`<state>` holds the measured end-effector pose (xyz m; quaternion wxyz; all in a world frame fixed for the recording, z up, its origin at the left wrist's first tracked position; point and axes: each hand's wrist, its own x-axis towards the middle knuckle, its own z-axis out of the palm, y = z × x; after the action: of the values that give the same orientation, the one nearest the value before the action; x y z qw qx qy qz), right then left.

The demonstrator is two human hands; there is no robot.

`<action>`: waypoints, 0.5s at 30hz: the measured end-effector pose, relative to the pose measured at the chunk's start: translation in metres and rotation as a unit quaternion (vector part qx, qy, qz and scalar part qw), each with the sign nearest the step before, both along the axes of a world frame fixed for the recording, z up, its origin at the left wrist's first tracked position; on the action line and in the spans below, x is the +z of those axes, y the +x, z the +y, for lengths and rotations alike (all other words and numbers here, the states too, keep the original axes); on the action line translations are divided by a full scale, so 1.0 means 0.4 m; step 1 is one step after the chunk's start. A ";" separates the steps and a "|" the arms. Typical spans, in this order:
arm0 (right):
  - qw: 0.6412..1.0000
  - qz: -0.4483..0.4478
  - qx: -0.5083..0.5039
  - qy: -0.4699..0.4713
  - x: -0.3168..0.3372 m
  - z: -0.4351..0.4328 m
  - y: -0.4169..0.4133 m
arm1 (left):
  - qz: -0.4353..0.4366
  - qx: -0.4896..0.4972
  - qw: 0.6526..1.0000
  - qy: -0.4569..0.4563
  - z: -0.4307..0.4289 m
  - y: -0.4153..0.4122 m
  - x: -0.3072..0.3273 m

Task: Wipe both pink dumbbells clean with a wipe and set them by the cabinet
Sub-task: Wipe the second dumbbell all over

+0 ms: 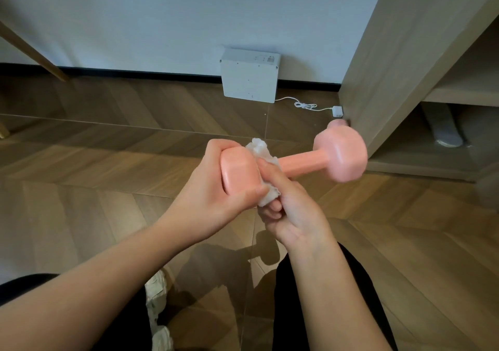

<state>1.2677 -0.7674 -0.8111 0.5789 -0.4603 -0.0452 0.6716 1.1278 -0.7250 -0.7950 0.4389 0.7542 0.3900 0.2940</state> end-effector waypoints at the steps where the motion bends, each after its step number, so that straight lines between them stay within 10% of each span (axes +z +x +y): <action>1: 1.000 0.010 0.002 -0.004 0.000 -0.002 0.003 | 0.023 -0.008 0.999 0.030 0.002 -0.004 -0.001; 6: 0.999 0.037 0.008 -0.006 -0.011 -0.014 0.010 | 0.077 -0.019 0.994 0.081 0.012 -0.013 -0.007; 15: 0.982 -0.149 0.063 0.101 -0.037 -0.007 0.035 | -0.058 -0.003 0.963 -0.263 0.018 0.021 -0.006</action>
<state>1.2818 -0.7700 -0.8257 0.5654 -0.4907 -0.2272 0.6229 1.1361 -0.7179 -0.7975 0.6447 0.5949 0.4255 0.2225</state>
